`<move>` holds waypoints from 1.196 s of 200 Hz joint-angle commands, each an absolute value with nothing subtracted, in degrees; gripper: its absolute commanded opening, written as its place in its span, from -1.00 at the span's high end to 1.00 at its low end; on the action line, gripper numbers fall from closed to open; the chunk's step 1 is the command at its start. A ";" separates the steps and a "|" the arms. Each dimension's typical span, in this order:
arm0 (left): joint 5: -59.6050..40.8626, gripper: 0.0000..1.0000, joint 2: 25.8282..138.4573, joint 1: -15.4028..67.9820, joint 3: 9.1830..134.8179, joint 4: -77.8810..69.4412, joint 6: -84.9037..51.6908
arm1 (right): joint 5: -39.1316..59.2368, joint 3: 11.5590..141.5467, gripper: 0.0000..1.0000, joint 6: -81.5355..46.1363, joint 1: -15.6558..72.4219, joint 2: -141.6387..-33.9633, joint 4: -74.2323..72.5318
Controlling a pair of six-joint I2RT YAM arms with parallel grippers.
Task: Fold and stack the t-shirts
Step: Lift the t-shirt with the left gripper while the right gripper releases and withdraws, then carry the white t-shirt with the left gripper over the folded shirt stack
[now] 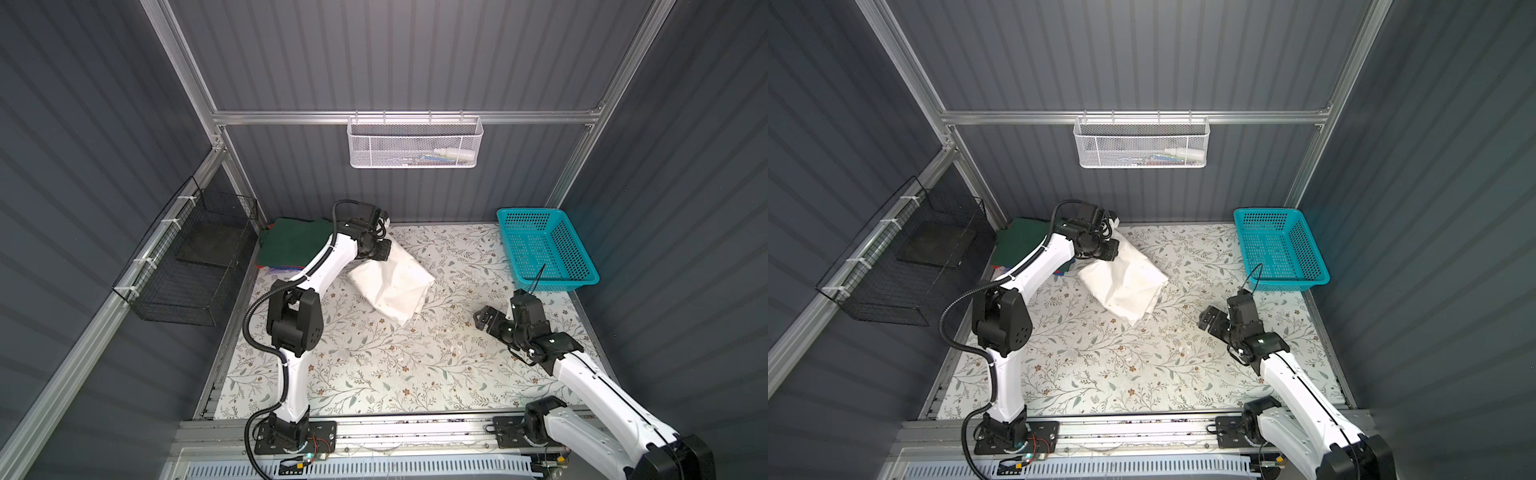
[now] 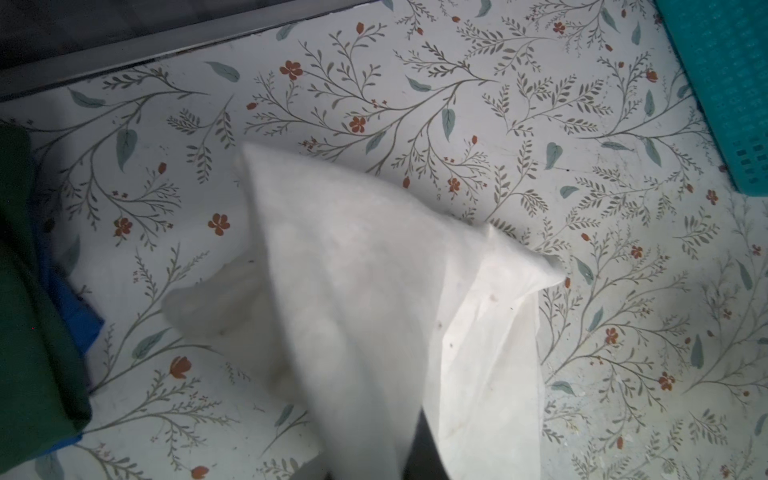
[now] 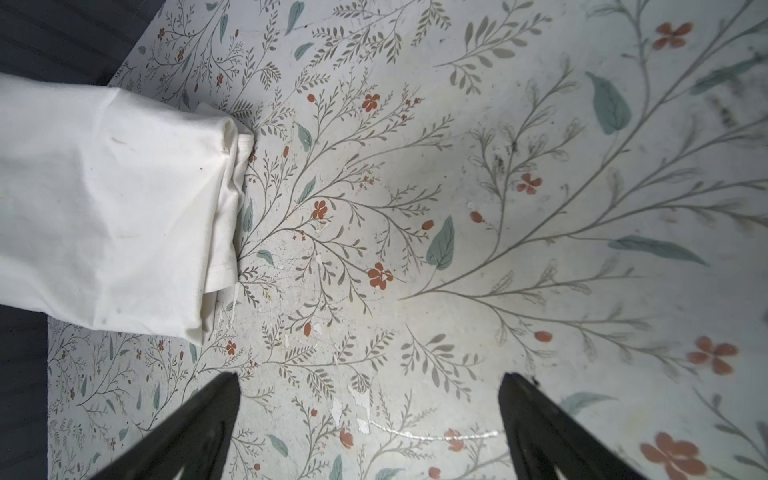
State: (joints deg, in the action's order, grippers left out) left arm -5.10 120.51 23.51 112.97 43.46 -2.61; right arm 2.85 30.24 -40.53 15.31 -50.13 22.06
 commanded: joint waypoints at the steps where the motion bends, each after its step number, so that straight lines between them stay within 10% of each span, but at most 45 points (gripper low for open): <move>1: -1.64 1.00 123.27 21.76 120.72 49.68 1.83 | 0.45 29.97 -0.98 -39.21 15.37 -46.74 27.83; 239: 31.86 1.00 120.99 12.18 136.78 33.21 18.08 | -0.33 30.44 -0.98 -37.52 15.35 -45.01 31.55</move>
